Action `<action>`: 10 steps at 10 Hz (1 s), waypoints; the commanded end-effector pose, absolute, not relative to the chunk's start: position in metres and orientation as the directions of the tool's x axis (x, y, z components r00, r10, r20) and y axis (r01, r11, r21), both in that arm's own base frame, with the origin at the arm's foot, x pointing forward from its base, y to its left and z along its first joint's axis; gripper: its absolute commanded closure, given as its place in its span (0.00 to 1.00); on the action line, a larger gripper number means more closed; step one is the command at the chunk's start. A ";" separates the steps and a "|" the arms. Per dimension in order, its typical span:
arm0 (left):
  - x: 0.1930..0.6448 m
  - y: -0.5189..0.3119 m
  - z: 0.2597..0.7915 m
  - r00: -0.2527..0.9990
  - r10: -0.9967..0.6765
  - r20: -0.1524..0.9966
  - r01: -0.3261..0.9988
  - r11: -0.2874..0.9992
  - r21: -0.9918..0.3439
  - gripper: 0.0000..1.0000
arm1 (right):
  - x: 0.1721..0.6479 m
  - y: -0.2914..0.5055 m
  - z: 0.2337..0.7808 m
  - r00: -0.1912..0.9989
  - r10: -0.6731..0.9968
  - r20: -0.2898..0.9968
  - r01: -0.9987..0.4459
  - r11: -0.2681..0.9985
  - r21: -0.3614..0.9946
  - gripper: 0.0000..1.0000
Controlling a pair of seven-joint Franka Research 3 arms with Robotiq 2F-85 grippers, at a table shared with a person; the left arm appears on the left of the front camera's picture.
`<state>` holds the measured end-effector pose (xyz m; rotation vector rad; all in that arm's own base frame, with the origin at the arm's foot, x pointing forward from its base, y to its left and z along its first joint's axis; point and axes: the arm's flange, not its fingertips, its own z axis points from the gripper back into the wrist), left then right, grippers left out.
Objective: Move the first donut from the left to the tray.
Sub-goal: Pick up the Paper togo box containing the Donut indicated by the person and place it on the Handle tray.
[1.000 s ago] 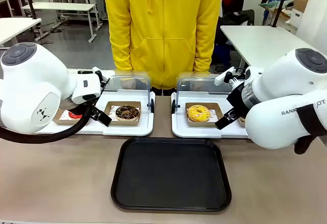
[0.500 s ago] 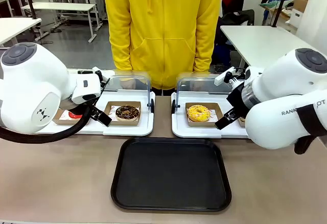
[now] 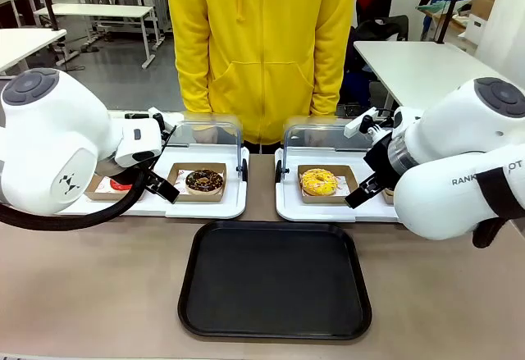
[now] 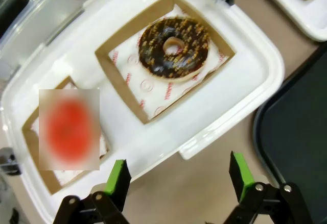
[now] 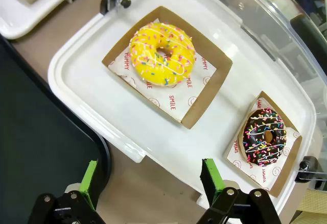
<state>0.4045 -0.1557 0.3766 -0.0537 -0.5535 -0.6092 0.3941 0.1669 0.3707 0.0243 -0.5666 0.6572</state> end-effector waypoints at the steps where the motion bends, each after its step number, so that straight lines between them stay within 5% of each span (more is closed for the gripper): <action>1: 0.425 -0.136 0.432 0.666 -0.514 0.540 0.629 0.776 -0.038 0.00 | 0.406 0.163 0.410 0.644 0.557 0.524 -0.608 0.789 -0.092 0.00; 5: 0.448 -0.056 0.538 0.581 -0.591 0.559 0.775 0.612 -0.159 0.00 | 0.413 0.067 0.515 0.609 0.491 0.623 -0.669 0.739 0.072 0.00; 10: 0.455 0.097 0.533 0.295 -0.595 0.748 0.937 0.333 -0.105 0.00 | 0.395 -0.114 0.517 0.439 0.417 0.796 -0.806 0.574 0.144 0.00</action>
